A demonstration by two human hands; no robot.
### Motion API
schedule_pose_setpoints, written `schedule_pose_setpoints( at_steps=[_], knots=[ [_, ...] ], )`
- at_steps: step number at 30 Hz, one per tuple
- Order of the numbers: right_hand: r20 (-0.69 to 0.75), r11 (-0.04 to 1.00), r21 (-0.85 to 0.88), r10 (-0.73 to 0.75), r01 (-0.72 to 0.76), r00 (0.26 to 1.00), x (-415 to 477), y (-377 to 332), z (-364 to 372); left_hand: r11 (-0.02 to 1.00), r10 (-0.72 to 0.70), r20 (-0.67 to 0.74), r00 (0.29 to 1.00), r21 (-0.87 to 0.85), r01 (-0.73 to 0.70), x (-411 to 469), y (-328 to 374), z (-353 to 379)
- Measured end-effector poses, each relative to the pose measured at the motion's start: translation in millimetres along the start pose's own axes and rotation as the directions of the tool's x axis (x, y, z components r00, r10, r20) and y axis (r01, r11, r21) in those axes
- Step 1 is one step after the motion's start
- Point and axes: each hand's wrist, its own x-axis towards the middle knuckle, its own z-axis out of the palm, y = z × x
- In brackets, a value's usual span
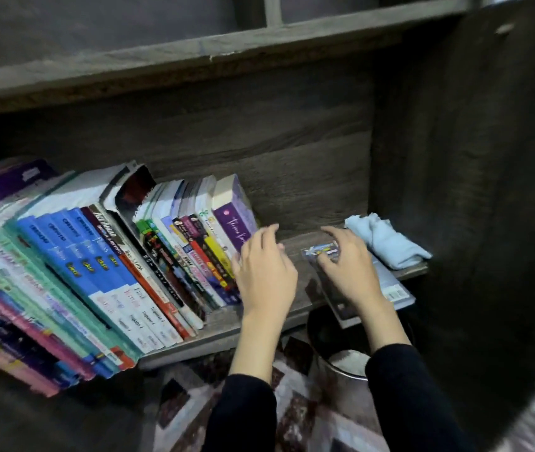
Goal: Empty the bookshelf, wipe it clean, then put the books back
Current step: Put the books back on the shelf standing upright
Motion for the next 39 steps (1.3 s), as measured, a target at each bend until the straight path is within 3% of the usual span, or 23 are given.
schedule_pose_setpoints(
  at_steps=[3, 6, 10, 17, 21, 24, 25, 27, 29, 31, 33, 35, 37, 39],
  knots=[
    [-0.012, 0.971, -0.218, 0.101, -0.101, 0.995, -13.5, 21.3, -22.5, 0.995, -0.095, 0.189, 0.977, 0.012, 0.094, -24.0, 12.1, 24.3],
    [-0.046, 0.899, -0.347, 0.268, -0.267, 0.962, -28.3, 45.2, -34.8, 0.977, -0.214, 0.392, 0.895, 0.061, 0.206, -41.4, 17.9, 42.8],
    [0.003, 0.843, -0.297, 0.471, -0.449, 0.882, -41.5, 64.6, -39.5, 0.93, -0.309, 0.553, 0.774, 0.005, 0.368, -49.1, 16.5, 61.7],
    [-0.006, 0.839, -0.211, 0.511, -0.501, 0.859, -45.3, 68.5, -30.9, 0.865, -0.264, 0.594, 0.759, -0.201, 0.459, -52.9, 19.9, 87.4],
    [-0.029, 0.828, -0.225, 0.522, -0.514, 0.853, -45.3, 62.9, -28.1, 0.633, -0.276, 0.645, 0.713, -0.436, 0.64, -55.6, 22.9, 101.8],
    [-0.019, 0.787, -0.256, 0.576, -0.561, 0.817, -42.3, 60.0, -31.5, 0.448, -0.369, 0.623, 0.69, -0.531, 0.719, -51.7, 21.3, 102.5],
    [-0.017, 0.781, -0.188, 0.604, -0.596, 0.797, -40.1, 58.8, -33.2, 0.412, -0.393, 0.616, 0.683, -0.546, 0.73, -49.0, 19.1, 100.7],
    [0.059, 0.716, 0.181, 0.677, -0.674, 0.734, -35.2, 54.1, -36.0, 0.351, -0.383, 0.636, 0.67, -0.571, 0.742, -42.7, 13.3, 95.7],
    [0.266, 0.506, 0.482, 0.693, -0.715, 0.67, -33.7, 46.5, -36.3, 0.32, -0.349, 0.663, 0.662, -0.58, 0.749, -37.0, 7.7, 86.0],
    [0.452, 0.363, 0.561, 0.618, -0.744, 0.643, -33.5, 37.9, -36.9, 0.333, -0.316, 0.673, 0.669, -0.581, 0.743, -33.6, 1.9, 74.2],
    [0.522, 0.363, 0.587, 0.515, -0.724, 0.68, -32.1, 28.8, -40.9, 0.35, -0.274, 0.673, 0.687, -0.596, 0.723, -30.4, -3.0, 62.7],
    [0.485, 0.4, 0.661, 0.419, -0.635, 0.768, -28.7, 20.2, -47.0, 0.414, -0.225, 0.629, 0.745, -0.63, 0.657, -24.2, -6.9, 51.1],
    [0.372, 0.446, 0.749, 0.327, -0.489, 0.868, -24.5, 8.8, -51.8, 0.666, -0.173, 0.487, 0.856, -0.583, 0.466, -13.4, -11.3, 38.1],
    [0.141, 0.641, 0.721, 0.235, -0.262, 0.962, -20.0, -3.0, -48.7, 0.853, -0.137, 0.259, 0.956, -0.46, 0.247, -4.7, -13.8, 20.2]
  ],
)
